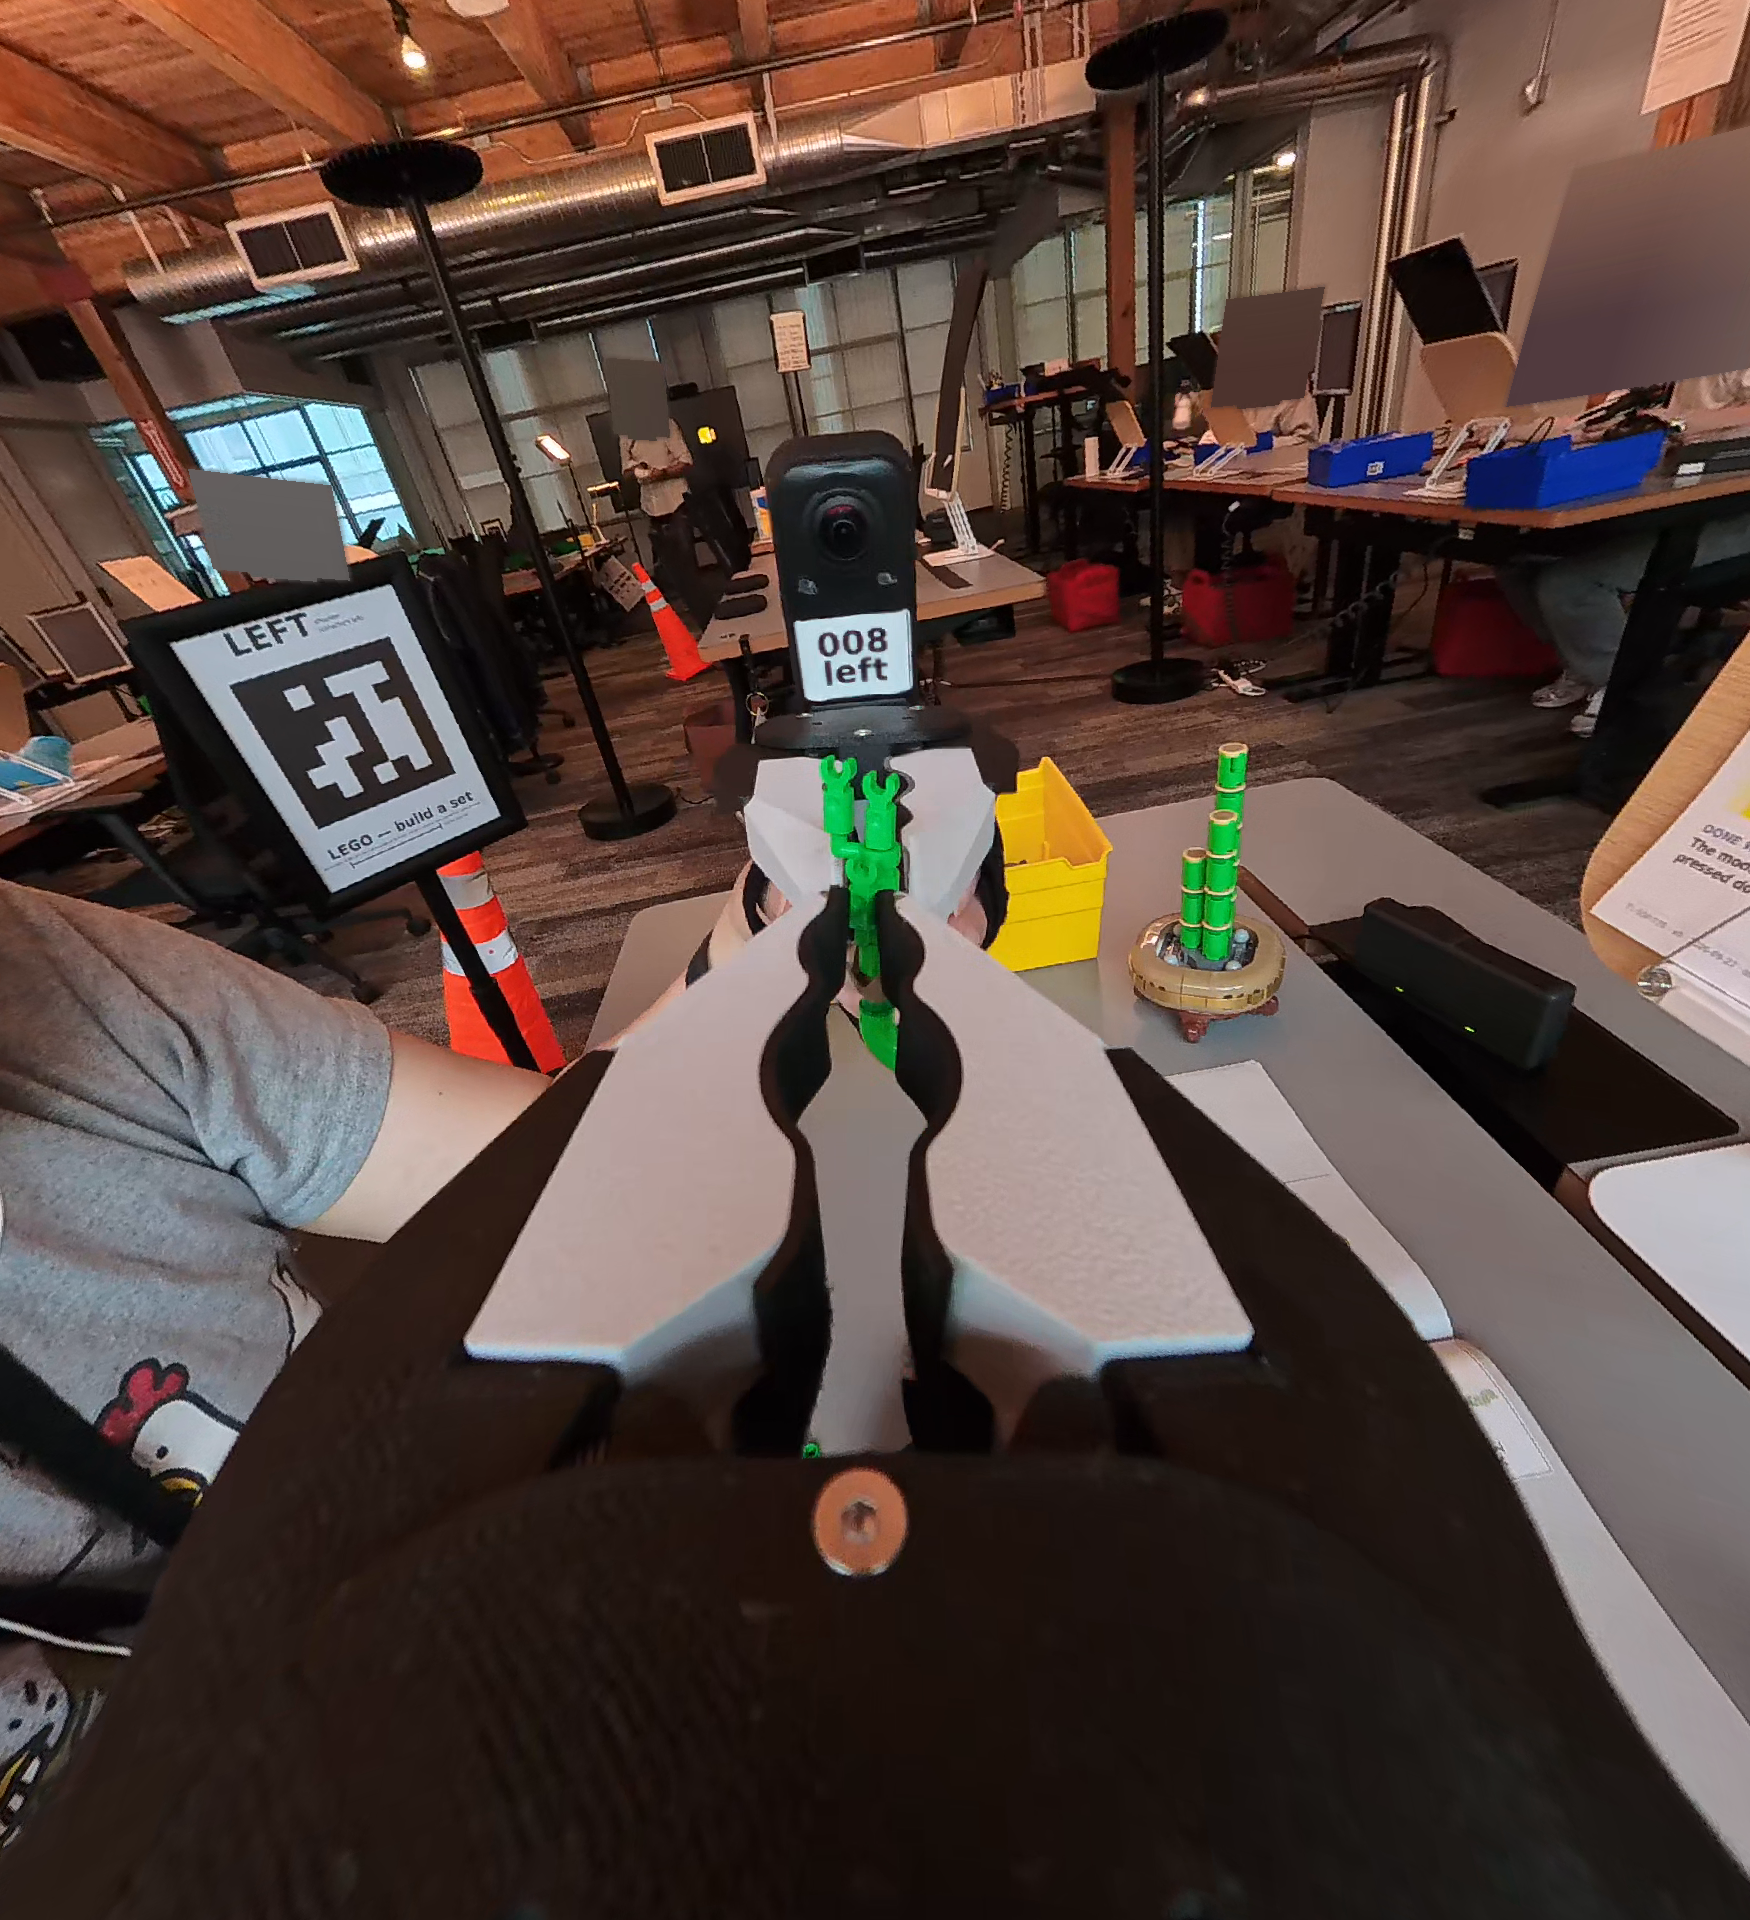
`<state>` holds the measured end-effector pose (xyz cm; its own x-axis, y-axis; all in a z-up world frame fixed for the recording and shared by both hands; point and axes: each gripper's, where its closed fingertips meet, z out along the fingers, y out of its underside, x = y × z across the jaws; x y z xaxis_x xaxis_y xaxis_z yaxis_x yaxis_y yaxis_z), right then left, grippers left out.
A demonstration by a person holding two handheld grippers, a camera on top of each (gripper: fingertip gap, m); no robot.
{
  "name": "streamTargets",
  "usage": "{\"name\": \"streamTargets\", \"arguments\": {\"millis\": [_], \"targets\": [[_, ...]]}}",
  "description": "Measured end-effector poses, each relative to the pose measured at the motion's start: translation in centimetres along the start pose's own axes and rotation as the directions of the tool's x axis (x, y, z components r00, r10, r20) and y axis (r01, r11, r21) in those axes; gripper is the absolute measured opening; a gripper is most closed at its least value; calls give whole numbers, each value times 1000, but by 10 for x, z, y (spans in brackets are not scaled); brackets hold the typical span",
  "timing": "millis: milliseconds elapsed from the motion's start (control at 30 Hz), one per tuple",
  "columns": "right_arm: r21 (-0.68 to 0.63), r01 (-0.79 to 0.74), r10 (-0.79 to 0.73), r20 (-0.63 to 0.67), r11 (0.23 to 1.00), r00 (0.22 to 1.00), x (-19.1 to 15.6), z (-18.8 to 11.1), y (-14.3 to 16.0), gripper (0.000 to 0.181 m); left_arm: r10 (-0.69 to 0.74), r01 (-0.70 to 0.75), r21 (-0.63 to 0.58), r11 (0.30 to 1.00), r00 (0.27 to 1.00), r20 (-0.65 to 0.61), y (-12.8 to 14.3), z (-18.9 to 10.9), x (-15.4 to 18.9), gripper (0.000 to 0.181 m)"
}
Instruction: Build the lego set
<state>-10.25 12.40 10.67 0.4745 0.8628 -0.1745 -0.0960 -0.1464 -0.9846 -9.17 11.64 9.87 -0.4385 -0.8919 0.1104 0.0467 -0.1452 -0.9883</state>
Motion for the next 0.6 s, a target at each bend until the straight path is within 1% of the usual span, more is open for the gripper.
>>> {"name": "streamTargets", "arguments": {"millis": [100,233,333,400,500,567,600], "targets": [[5,21,-20,-46,1000,999,5,0,-2,2,28,-28,-3,1000,998,53,-2,-1,-5,5],[-2,81,-80,-164,997,983,13,-1,-6,10,35,-36,5,999,994,103,-5,-4,-10,5],[-24,120,-122,-230,992,966,17,-2,-7,10,57,-55,-15,998,987,149,-5,-5,-15,5],[-15,123,-124,-225,992,967,14,0,-9,10,69,-66,-26,997,983,171,-4,-5,-16,5],[-36,120,-125,-239,992,963,16,1,-6,9,73,-68,-30,997,981,180,-4,-4,-16,5],[-41,124,-130,-232,991,964,15,1,-5,2,76,-70,-39,997,981,178,-4,-3,-15,5],[-38,123,-129,-226,992,966,14,1,-6,2,76,-71,-38,997,982,175,-4,-3,-14,5]]}}
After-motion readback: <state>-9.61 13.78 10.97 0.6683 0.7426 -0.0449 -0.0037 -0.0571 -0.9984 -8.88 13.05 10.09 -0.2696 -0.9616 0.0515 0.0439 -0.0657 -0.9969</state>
